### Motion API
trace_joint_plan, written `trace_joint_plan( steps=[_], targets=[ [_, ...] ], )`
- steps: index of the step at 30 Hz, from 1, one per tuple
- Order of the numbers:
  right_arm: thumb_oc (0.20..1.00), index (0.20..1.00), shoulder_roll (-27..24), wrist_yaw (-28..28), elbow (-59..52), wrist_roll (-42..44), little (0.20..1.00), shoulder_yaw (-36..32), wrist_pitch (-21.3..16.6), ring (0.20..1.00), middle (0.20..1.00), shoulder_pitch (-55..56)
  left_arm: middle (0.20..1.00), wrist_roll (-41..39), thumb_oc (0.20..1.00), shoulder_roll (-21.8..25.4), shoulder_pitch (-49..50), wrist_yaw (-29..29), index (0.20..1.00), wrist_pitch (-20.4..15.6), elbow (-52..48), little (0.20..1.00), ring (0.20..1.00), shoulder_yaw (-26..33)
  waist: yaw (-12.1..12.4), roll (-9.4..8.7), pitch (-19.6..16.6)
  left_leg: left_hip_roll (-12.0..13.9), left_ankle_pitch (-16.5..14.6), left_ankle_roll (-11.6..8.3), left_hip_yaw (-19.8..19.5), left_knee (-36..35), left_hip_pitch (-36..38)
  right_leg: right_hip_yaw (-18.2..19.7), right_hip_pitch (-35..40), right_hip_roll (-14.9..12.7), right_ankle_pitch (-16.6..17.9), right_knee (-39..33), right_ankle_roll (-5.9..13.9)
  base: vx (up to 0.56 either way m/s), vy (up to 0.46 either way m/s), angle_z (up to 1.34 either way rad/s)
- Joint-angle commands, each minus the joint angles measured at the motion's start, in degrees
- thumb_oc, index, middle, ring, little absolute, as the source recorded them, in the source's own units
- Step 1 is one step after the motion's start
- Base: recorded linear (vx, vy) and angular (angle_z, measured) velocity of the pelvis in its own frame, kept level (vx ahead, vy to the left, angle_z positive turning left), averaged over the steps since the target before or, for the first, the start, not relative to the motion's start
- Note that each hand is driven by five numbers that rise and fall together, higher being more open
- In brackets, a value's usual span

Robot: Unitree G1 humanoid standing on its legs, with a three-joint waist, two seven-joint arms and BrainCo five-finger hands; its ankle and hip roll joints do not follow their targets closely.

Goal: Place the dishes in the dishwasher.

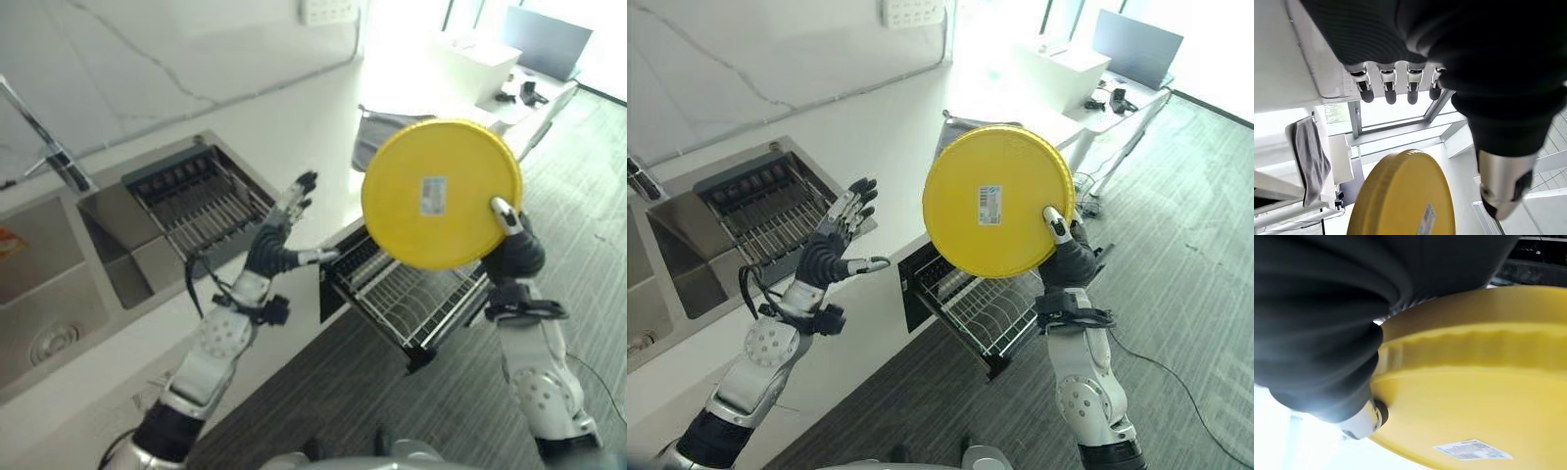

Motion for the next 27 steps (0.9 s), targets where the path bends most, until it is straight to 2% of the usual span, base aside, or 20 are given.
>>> trace_joint_plan(
  steps=[1, 4, 9, 11, 14, 15, 16, 19, 20, 21, 23, 24, 26, 27],
  targets=[
    [0.200, 0.200, 2.8, 0.7, -5.1, 0.4, 0.200, -0.7, -3.3, 0.200, 0.200, -6.2, 1.000, 1.7, 1.000, 1.1, -0.2, 1.7, 1.000, -1.5, -3.1, 1.000, 1.000, -0.2, 1.9, -0.82, -0.1, 3.8, -1.7, -3.55, 0.8, 0.3, -2.4, -6.5, 1.0, -5.5, 3.1, 0.9, 3.94, -0.01, -0.264, -0.05],
    [0.200, 0.200, 4.0, -1.7, -6.1, -1.5, 0.200, 0.6, -2.6, 0.200, 0.200, -7.0, 1.000, 1.2, 1.000, 2.8, -0.9, 1.6, 1.000, -0.8, -3.6, 1.000, 1.000, 0.5, 3.0, -1.66, 0.5, 6.0, -3.1, -4.40, 1.5, 2.5, -3.4, -4.9, 0.8, -10.3, 7.4, -1.6, 5.85, 0.00, -0.375, -0.33],
    [0.200, 0.200, 2.9, -5.2, -7.8, -4.2, 0.200, -0.5, -5.8, 0.200, 0.200, -5.3, 1.000, 1.5, 1.000, 4.9, -1.0, -0.8, 1.000, -0.2, -4.8, 1.000, 1.000, 1.4, 3.2, -2.58, -0.9, 10.1, -2.9, -5.89, 0.8, 3.0, -4.7, -3.4, 0.5, -11.8, 7.1, -1.6, 6.94, 0.00, -0.453, 0.04],
    [0.200, 0.200, 2.9, -5.4, -8.1, -4.2, 0.200, -0.7, -6.7, 0.200, 0.200, -5.0, 1.000, 1.7, 1.000, 5.1, -1.0, -1.2, 1.000, -0.4, -5.0, 1.000, 1.000, 1.3, 3.2, -2.61, -1.3, 11.0, -2.7, -6.25, -0.1, 3.1, -4.9, -3.0, 1.0, -11.0, 5.9, -1.6, 7.02, -0.03, -0.473, 0.57],
    [0.200, 0.200, 3.0, -5.9, -8.0, -5.4, 0.200, 1.3, -7.1, 0.200, 0.200, -6.5, 1.000, 3.5, 1.000, 4.7, -0.3, 0.5, 1.000, 0.2, -5.8, 1.000, 1.000, 1.0, 3.4, -1.76, -1.8, 13.8, -0.8, -7.83, -0.6, 0.9, -3.6, -4.1, 1.5, -9.1, 3.5, -1.6, 6.75, -0.08, -0.523, 0.05],
    [0.200, 0.200, 1.7, -6.2, -8.4, -6.0, 0.200, 2.8, -7.3, 0.200, 0.200, -8.0, 1.000, 3.4, 1.000, 4.8, 0.9, 2.1, 1.000, 0.4, -6.1, 1.000, 1.000, 1.9, 3.6, -0.67, -2.5, 15.7, 0.8, -8.94, -1.1, -1.2, -2.9, -4.1, 1.6, -6.8, 0.4, -1.6, 6.47, -0.09, -0.536, -0.05],
    [0.200, 0.200, 1.4, -6.1, -8.4, -6.0, 0.200, 2.8, -7.1, 0.200, 0.200, -8.1, 1.000, 3.3, 1.000, 4.8, 1.3, 2.1, 1.000, 0.3, -6.1, 1.000, 1.000, 2.3, 3.6, -0.47, -2.6, 16.1, 1.0, -9.17, -1.3, -1.2, -3.0, -4.2, 1.5, -6.4, 0.0, -1.6, 6.35, -0.11, -0.635, -0.24],
    [0.200, 0.200, -0.7, -4.8, -8.3, -6.5, 0.200, 3.6, -4.8, 0.200, 0.200, -8.5, 1.000, 0.1, 1.000, 4.2, 4.0, 3.8, 1.000, -0.5, -5.8, 1.000, 1.000, 4.3, 3.2, 1.38, -3.3, 18.7, 3.8, -11.31, -2.4, -1.2, -4.3, -4.2, 1.7, -3.4, -2.4, -1.6, 3.87, -0.07, -0.334, -0.12],
    [0.200, 0.200, -0.7, -4.8, -8.3, -6.5, 0.200, 3.6, -4.8, 0.200, 0.200, -8.5, 1.000, 0.1, 1.000, 4.2, 4.0, 3.8, 1.000, -0.5, -5.8, 1.000, 1.000, 4.3, 3.2, 1.38, -3.3, 18.7, 3.8, -11.31, -2.4, -1.2, -4.3, -4.2, 1.7, -3.4, -2.4, -1.6, 3.87, -0.14, -0.368, -0.06],
    [0.200, 0.200, -1.8, -5.9, -6.7, -11.4, 0.200, 3.2, -5.9, 0.200, 0.200, -8.4, 1.000, -2.2, 1.000, 3.4, 5.2, 4.1, 1.000, -1.7, -4.7, 1.000, 1.000, 5.3, 3.2, 1.88, -3.3, 19.5, 5.5, -12.12, -0.6, -1.2, -5.2, -5.8, 2.5, -1.8, -3.4, -1.6, 2.42, -0.14, -0.299, -0.06],
    [0.200, 0.200, -3.4, -8.2, -5.8, -16.2, 0.200, 2.1, -6.9, 0.200, 0.200, -8.2, 1.000, -4.6, 1.000, 2.8, 5.2, 2.7, 1.000, -2.4, -3.6, 1.000, 1.000, 5.6, 2.6, 2.11, -2.9, 18.6, 6.3, -12.48, 4.4, -0.5, -5.0, -8.6, 3.0, -1.5, -3.5, -1.6, 2.09, -0.16, -0.227, 0.49],
    [0.200, 0.200, -4.0, -9.2, -5.3, -19.0, 0.200, 1.6, -7.4, 0.200, 0.200, -8.1, 1.000, -5.5, 1.000, 2.5, 5.0, 2.1, 1.000, -2.6, -3.2, 1.000, 1.000, 5.8, 2.6, 2.06, -2.6, 17.3, 5.8, -12.38, 5.5, 1.1, -5.3, -9.7, 3.3, -1.5, -3.6, -1.6, 1.95, -0.16, -0.068, 1.16],
    [0.200, 0.200, -5.3, -10.1, -4.4, -26.1, 0.200, 0.3, -7.7, 0.200, 0.200, -8.1, 1.000, -5.3, 1.000, 2.0, 5.4, 1.9, 1.000, -2.8, -3.4, 1.000, 1.000, 6.5, 3.0, 2.40, -2.3, 12.7, 3.5, -10.85, 4.9, 2.7, -7.0, -11.5, 3.8, -1.2, -4.0, -1.6, 1.81, -0.13, 0.052, 1.40],
    [0.200, 0.200, -5.5, -10.5, -4.4, -27.8, 0.200, 0.1, -7.8, 0.200, 0.200, -7.9, 1.000, -5.2, 1.000, 2.0, 5.5, 1.9, 1.000, -2.7, -3.4, 1.000, 1.000, 6.7, 2.8, 2.63, -2.2, 12.2, 3.8, -10.57, 5.7, 1.6, -6.7, -12.2, 4.0, -1.1, -4.1, -1.6, 1.83, -0.04, 0.139, 1.27]
  ],
)
